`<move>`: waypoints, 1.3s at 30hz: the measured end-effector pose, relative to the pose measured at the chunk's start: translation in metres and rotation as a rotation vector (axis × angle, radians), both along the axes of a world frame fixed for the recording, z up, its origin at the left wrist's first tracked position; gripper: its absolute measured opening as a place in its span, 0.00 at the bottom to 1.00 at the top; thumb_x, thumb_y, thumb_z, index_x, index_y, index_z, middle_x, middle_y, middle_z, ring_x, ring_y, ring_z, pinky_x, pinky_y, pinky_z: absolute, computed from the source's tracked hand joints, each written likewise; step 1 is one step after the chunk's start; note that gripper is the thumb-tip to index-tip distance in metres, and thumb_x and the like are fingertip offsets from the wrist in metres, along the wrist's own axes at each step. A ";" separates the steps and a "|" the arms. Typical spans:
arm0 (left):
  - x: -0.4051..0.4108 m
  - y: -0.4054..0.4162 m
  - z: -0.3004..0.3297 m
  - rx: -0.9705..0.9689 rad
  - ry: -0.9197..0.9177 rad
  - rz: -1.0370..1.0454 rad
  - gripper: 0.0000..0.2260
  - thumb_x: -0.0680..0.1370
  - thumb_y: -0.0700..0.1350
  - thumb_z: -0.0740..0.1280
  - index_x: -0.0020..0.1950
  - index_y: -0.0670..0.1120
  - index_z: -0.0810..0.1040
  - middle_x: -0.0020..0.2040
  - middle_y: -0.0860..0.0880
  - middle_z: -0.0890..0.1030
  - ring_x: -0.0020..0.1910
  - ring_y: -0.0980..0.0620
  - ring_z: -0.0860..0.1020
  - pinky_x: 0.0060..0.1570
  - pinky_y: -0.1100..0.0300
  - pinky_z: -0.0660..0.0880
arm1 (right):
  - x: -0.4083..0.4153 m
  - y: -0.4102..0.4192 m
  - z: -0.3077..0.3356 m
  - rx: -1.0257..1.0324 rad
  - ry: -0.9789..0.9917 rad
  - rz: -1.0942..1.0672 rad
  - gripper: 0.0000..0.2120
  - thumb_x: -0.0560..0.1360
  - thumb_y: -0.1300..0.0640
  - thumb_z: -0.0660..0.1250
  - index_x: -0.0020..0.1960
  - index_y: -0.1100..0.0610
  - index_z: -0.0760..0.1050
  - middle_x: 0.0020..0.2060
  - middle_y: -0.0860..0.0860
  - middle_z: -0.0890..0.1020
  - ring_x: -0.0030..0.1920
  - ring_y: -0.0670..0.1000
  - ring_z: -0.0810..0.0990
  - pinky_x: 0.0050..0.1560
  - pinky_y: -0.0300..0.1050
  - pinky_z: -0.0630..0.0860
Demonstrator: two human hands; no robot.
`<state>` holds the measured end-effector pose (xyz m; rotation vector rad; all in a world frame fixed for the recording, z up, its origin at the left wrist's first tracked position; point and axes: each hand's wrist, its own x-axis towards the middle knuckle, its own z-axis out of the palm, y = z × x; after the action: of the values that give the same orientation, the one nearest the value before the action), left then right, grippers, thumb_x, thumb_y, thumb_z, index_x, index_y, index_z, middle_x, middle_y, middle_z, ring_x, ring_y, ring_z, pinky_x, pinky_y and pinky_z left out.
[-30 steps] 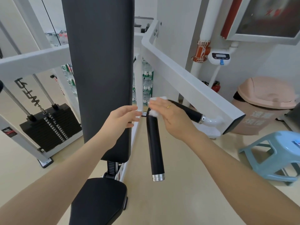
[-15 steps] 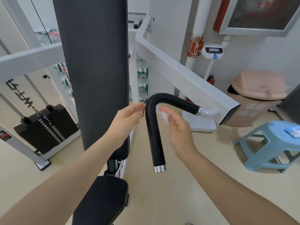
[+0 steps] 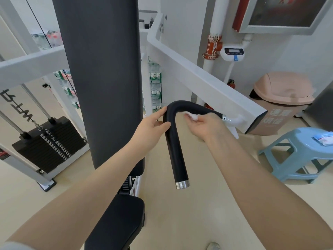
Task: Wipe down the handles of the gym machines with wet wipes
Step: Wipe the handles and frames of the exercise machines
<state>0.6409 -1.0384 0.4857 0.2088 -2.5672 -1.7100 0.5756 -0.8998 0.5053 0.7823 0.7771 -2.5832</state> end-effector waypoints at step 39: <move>0.032 0.015 -0.024 0.278 -0.144 0.226 0.11 0.79 0.36 0.57 0.47 0.45 0.79 0.42 0.48 0.80 0.37 0.54 0.80 0.51 0.55 0.77 | 0.031 0.023 -0.044 1.594 1.661 0.746 0.23 0.74 0.65 0.49 0.62 0.57 0.76 0.65 0.53 0.74 0.70 0.55 0.66 0.70 0.53 0.61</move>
<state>0.6730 -1.0232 0.4617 0.6291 -2.2752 -2.0177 0.6064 -0.8767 0.4616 -1.4741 2.6837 -0.8951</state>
